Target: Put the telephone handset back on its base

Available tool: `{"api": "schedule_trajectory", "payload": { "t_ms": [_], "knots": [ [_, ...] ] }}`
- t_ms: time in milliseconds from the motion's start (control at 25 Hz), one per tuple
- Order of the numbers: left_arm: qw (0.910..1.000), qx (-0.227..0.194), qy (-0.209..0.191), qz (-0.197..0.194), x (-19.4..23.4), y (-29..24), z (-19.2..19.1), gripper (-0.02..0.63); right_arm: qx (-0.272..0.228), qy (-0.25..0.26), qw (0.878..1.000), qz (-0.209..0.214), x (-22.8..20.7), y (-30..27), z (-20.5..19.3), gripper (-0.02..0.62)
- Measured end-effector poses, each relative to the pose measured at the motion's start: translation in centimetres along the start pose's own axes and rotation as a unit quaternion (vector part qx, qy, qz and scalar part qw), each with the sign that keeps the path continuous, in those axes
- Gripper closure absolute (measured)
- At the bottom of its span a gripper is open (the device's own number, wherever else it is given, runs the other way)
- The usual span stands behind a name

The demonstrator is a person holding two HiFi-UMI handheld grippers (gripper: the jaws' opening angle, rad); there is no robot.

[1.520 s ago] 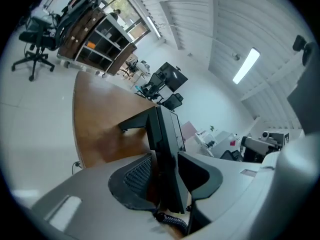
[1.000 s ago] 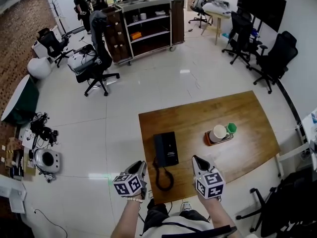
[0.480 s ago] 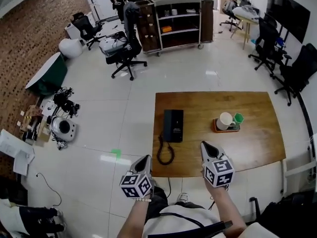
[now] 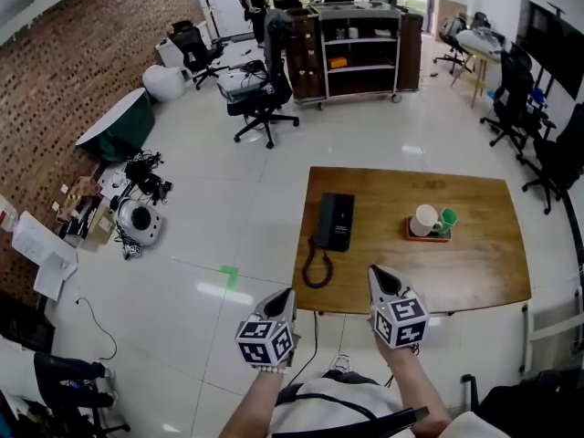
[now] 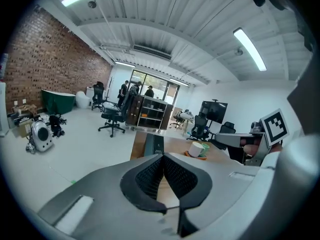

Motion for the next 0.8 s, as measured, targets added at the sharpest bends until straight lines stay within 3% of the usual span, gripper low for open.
{"api": "schedule_trajectory", "payload": {
  "t_ms": [800],
  "knots": [
    [0.9975,0.032,-0.019,-0.06,-5.3,8.8,-5.2,0.606,0.025,-0.017,0.998,-0.052,7.2,13.9,-6.3,0.588]
  ]
}}
Point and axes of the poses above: the fingertips, and each gripper's own axes: y backward along the fingers, x to its left, z out of its top, the point moved 9 cm from there along y, backward along the fingers, and after that the axes turned 9 degrees about -z, right-handed, at the moved point
